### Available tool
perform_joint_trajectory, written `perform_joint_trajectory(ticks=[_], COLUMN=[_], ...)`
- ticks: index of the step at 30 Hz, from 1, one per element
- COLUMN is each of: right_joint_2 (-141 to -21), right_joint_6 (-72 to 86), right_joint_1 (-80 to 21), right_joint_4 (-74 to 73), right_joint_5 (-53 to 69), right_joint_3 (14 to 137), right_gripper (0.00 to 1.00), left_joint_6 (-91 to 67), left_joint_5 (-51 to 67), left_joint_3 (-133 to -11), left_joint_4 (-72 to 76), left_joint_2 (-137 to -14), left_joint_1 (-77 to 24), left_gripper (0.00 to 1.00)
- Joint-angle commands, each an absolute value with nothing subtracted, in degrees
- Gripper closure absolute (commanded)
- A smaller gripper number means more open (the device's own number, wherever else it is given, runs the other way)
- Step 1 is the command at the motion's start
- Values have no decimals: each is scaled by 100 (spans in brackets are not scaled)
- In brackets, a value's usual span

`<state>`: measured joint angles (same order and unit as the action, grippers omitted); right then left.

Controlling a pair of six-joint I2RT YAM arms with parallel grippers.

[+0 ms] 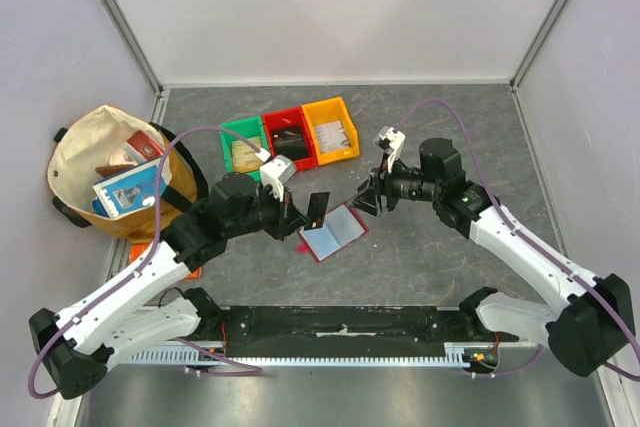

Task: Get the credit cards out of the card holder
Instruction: Place the credit card in the storage box.

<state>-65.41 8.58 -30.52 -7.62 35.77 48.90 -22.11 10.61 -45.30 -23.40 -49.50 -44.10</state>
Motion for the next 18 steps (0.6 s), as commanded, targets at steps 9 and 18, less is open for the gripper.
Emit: perform_joint_trajectory(ticks=[9, 18], right_joint_2=[-6231, -6600], right_joint_6=[-395, -975], right_joint_1=[-3374, -3656], right_joint_4=[-369, -790], right_joint_5=[5097, 5484], right_joint_3=[5299, 5660], right_gripper=[33, 45], left_joint_6=[1238, 1758], left_joint_5=[2592, 2865], left_joint_3=[-6134, -6671], left_joint_4=[-3971, -4553], left_joint_2=[-5510, -6064], left_joint_1=[-4395, -4395], left_gripper=[98, 98])
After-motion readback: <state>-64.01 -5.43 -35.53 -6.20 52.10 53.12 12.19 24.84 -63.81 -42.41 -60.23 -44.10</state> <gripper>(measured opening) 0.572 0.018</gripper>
